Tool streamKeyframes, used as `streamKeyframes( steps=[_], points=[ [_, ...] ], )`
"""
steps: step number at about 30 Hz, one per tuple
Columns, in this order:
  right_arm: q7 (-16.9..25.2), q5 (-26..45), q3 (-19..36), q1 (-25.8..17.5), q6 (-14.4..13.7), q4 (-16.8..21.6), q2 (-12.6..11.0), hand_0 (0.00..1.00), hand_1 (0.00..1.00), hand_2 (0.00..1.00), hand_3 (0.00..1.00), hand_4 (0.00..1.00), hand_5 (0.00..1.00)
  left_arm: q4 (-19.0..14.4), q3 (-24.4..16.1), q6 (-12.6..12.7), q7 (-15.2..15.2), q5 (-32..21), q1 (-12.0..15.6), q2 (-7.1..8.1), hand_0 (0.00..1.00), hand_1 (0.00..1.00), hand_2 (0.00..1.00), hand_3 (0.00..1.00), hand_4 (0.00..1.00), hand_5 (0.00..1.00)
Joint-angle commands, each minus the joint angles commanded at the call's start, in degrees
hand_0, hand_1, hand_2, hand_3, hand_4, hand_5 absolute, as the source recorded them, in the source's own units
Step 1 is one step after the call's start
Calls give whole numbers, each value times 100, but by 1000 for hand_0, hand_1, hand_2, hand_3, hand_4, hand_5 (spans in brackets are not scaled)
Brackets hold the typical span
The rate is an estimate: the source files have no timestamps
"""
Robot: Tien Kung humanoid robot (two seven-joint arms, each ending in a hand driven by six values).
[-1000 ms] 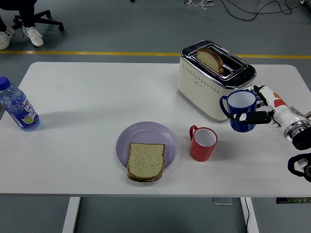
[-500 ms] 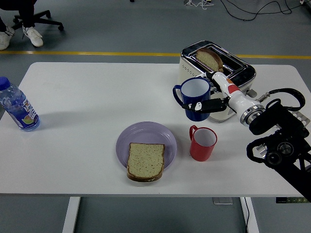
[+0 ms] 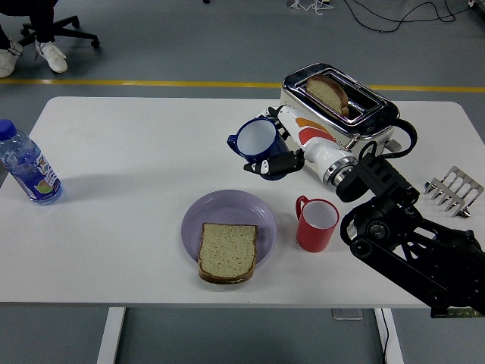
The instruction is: Pick up the cup,pour liquid into bread,place the cup on the desk
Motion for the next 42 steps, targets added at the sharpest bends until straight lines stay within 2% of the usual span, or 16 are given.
streamKeyframes(
  steps=[7,10,14,15,20,29,42],
  points=[
    [222,-1360,-637,323,-333,-363,-8,283,213,400,456,858,2,2,21,0,4,-17,3,-1,646,659,682,570,388,998],
    [301,-2031,-1047,594,-459,-531,-133,282,216,398,457,827,2,-3,12,3,0,-30,8,-3,646,658,682,570,387,998],
    [327,-2520,-1618,983,-561,-624,-271,282,216,398,457,827,2,0,33,0,3,-53,10,-3,646,658,682,570,387,998],
    [334,-2547,-1720,1028,-561,-628,-283,280,215,397,455,803,2,0,37,0,4,-56,9,-3,646,659,682,570,389,998],
    [340,-2696,-2347,1377,-502,-662,-363,280,215,397,455,803,2,0,42,0,4,-76,18,-4,646,659,682,570,389,998],
    [162,-3073,-3078,1855,-548,-785,-340,278,211,395,454,778,2,-3,59,2,-1,-121,38,-9,646,659,682,569,388,998],
    [-45,-3118,-3246,1979,-581,-874,-227,276,209,394,452,752,2,-6,81,2,-1,-141,54,-12,646,660,683,569,388,998]
  ],
)
